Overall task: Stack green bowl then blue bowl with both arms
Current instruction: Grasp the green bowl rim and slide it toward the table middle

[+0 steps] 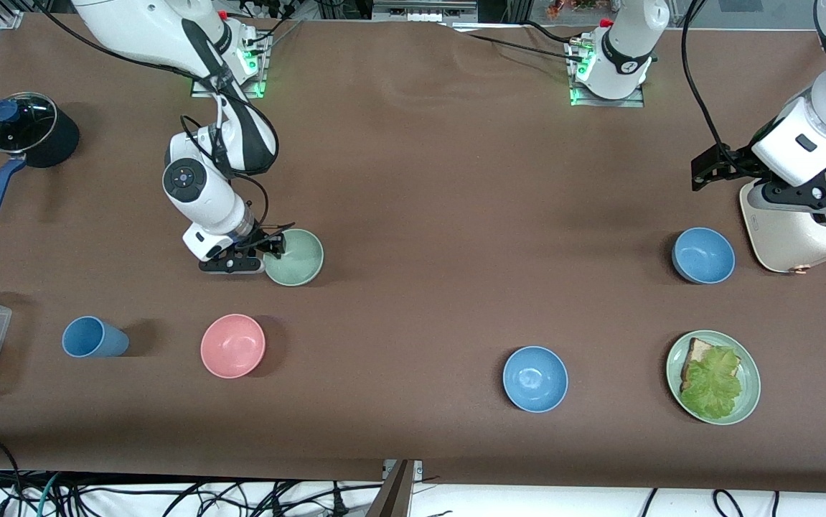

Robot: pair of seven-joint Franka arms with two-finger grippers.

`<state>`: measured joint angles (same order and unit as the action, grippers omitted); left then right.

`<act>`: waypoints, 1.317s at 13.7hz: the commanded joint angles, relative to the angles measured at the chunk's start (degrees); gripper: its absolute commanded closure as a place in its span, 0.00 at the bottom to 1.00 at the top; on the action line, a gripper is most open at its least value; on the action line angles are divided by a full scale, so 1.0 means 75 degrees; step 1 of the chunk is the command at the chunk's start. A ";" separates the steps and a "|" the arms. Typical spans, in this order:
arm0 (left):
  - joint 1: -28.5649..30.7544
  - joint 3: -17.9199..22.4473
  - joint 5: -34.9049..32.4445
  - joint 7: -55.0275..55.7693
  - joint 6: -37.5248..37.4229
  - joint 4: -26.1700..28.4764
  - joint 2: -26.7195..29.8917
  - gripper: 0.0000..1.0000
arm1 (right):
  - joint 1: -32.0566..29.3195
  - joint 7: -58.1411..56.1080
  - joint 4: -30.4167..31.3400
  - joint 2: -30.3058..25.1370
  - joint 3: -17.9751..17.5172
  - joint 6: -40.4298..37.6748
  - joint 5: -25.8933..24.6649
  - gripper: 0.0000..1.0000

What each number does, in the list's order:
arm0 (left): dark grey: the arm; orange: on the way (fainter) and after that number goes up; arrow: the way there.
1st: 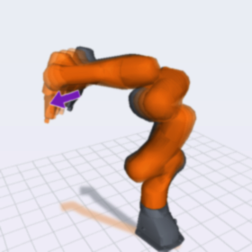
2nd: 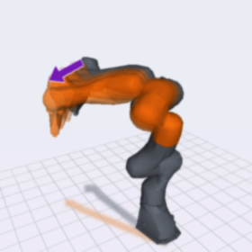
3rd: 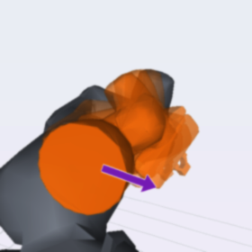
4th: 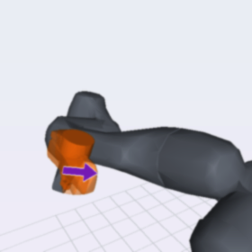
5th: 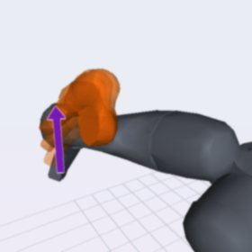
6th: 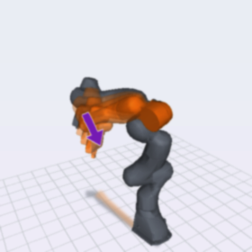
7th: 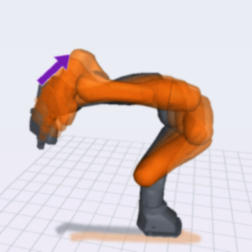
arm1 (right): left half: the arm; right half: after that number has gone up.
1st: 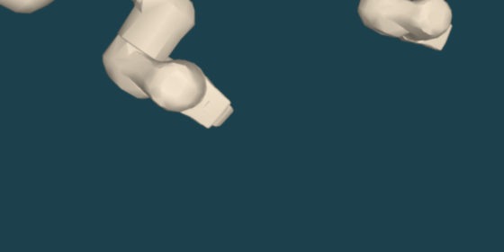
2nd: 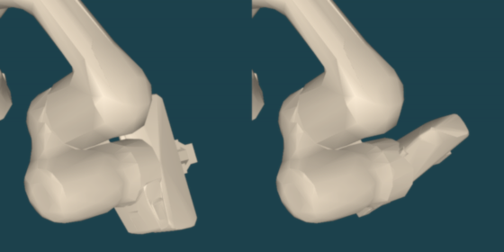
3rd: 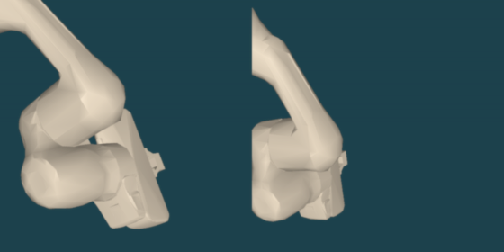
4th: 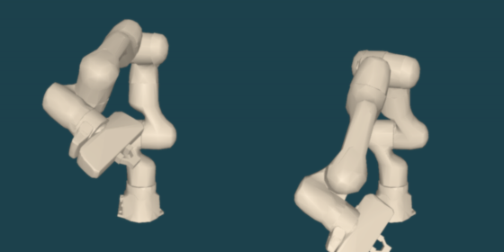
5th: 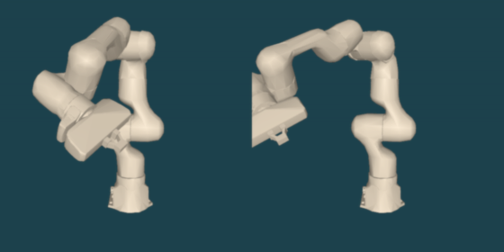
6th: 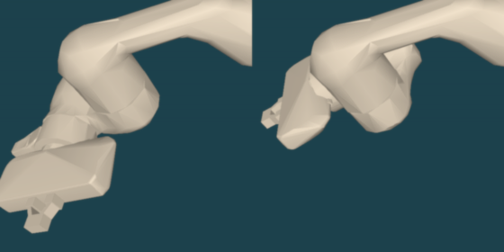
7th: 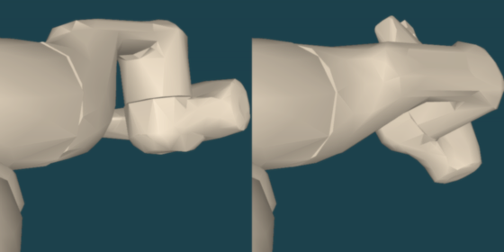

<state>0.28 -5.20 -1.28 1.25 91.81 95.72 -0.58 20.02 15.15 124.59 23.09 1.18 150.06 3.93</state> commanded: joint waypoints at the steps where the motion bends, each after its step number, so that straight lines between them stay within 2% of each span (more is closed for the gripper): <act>1: -0.0084 0.0038 0.0053 0.0068 -0.0183 -0.0258 -0.0110 0.00 | -0.0009 0.0252 0.0064 -0.0067 -0.0098 0.0101 0.0073 0.93; 2: -0.0084 0.0038 0.0053 0.0068 -0.0183 -0.0258 -0.0110 0.00 | -0.0009 0.0289 0.0052 -0.0067 -0.0237 0.0101 0.0061 1.00; 5: -0.0084 0.0038 0.0053 0.0068 -0.0183 -0.0258 -0.0110 0.00 | 0.0003 0.0347 -0.0182 -0.0079 -0.0578 0.0078 0.0061 1.00; 8: -0.0072 0.0038 0.0053 0.0080 -0.0183 -0.0258 -0.0110 0.00 | 0.0026 0.0802 -0.0847 -0.0044 -0.1058 -0.0318 0.0050 1.00; 11: -0.0072 0.0049 0.0053 0.0068 -0.0194 -0.0258 -0.0110 0.00 | 0.0784 0.1981 -0.2461 0.0656 -0.1200 -0.1198 0.0026 1.00; 15: -0.0072 0.0049 0.0053 0.0068 -0.0194 -0.0258 -0.0110 0.00 | 0.1852 0.3415 -0.5414 0.2647 -0.1165 -0.1832 -0.0079 1.00; 18: -0.0072 0.0049 0.0053 0.0068 -0.0194 -0.0258 -0.0110 0.00 | 0.2427 0.3675 -0.6438 0.3412 -0.1001 -0.1856 -0.0196 1.00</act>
<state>0.11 -5.14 -1.28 1.25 91.75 95.63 -0.61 36.16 41.21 84.32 43.57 -7.59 138.22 3.53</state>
